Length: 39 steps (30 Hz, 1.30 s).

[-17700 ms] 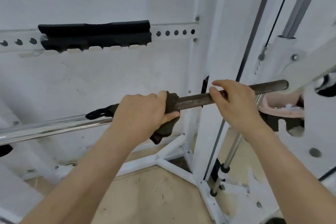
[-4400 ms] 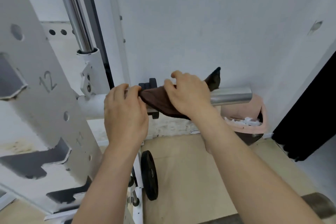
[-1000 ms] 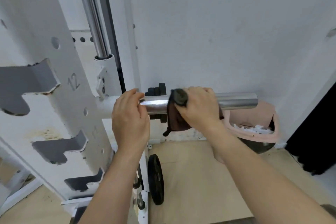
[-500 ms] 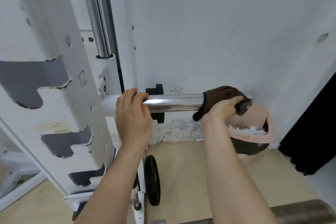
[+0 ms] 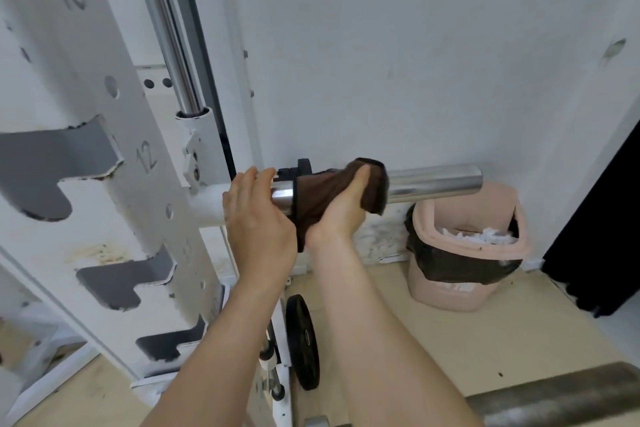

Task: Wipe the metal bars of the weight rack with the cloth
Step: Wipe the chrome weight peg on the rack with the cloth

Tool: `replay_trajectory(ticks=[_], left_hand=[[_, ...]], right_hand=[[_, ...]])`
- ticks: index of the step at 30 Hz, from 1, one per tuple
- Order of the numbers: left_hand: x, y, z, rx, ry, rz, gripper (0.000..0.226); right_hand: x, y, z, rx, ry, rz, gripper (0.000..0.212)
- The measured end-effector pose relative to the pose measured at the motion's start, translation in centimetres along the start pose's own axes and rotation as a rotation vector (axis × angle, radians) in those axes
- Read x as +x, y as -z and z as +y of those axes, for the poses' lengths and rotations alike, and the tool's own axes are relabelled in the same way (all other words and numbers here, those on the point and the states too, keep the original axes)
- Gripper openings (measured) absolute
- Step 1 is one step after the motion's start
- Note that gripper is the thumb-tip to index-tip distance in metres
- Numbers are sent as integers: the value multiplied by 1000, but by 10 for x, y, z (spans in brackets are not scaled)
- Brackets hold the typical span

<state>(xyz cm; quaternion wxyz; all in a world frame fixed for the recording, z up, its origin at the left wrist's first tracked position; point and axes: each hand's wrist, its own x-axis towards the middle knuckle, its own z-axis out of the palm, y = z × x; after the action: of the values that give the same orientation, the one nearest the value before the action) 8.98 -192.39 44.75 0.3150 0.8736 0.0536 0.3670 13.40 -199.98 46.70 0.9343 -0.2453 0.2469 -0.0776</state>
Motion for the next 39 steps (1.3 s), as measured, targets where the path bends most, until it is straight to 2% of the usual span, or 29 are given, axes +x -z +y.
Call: replay_trajectory(ticks=[3,5,8,12,13,14,16,18,20,23,25,27,30,32,34,36,37,39], left_hand=[[0,7,2,-87,68,-79,44],[1,12,4,-134,110,-124,44],[0,14,10,-164,151,-143,49],[0,20,15,-186,189,-177,52],[-1,22,16,-183,194,-186,53],[0,23,16,-181,193,-186,52],[-1,23,16,-179,187,-189,50],[1,22,13,-183,184,-185,46],[1,24,10,-237,192,-156,36],[0,27,7,-268,180,-129,33],[-2,22,6,-246,152,-165,41],[-9,17,7,-235,163,-194,52],[-27,27,17,-251,206,-244,58],[-40,34,19,-254,201,-302,63],[-51,41,20,-287,230,-395,68],[-61,53,22,-373,276,-492,68],[-67,60,24,-436,269,-531,63],[-77,80,33,-592,208,-584,57]], right_hand=[[-20,2,47,-133,-111,-162,56],[-30,10,54,-186,-157,-374,51],[-23,19,58,-66,-405,-393,36],[-34,29,52,-705,-71,-305,20],[-32,34,45,-707,-86,-357,18],[-32,40,34,-769,-24,-396,14],[-35,39,7,-1068,338,-379,18],[-34,25,-7,-1203,739,-367,19],[-32,7,-2,-1297,992,-504,11],[-12,7,9,-1595,1260,-634,33],[7,22,11,-1786,1445,-678,45],[13,34,13,-1788,1504,-715,45],[1,48,25,-1663,1460,-733,50],[-15,58,25,-1610,1365,-772,50],[-31,66,17,-1554,1098,-790,43],[-48,72,6,-1513,741,-749,21],[-55,76,-1,-1372,590,-699,15],[-73,80,-17,-886,323,-541,16]])
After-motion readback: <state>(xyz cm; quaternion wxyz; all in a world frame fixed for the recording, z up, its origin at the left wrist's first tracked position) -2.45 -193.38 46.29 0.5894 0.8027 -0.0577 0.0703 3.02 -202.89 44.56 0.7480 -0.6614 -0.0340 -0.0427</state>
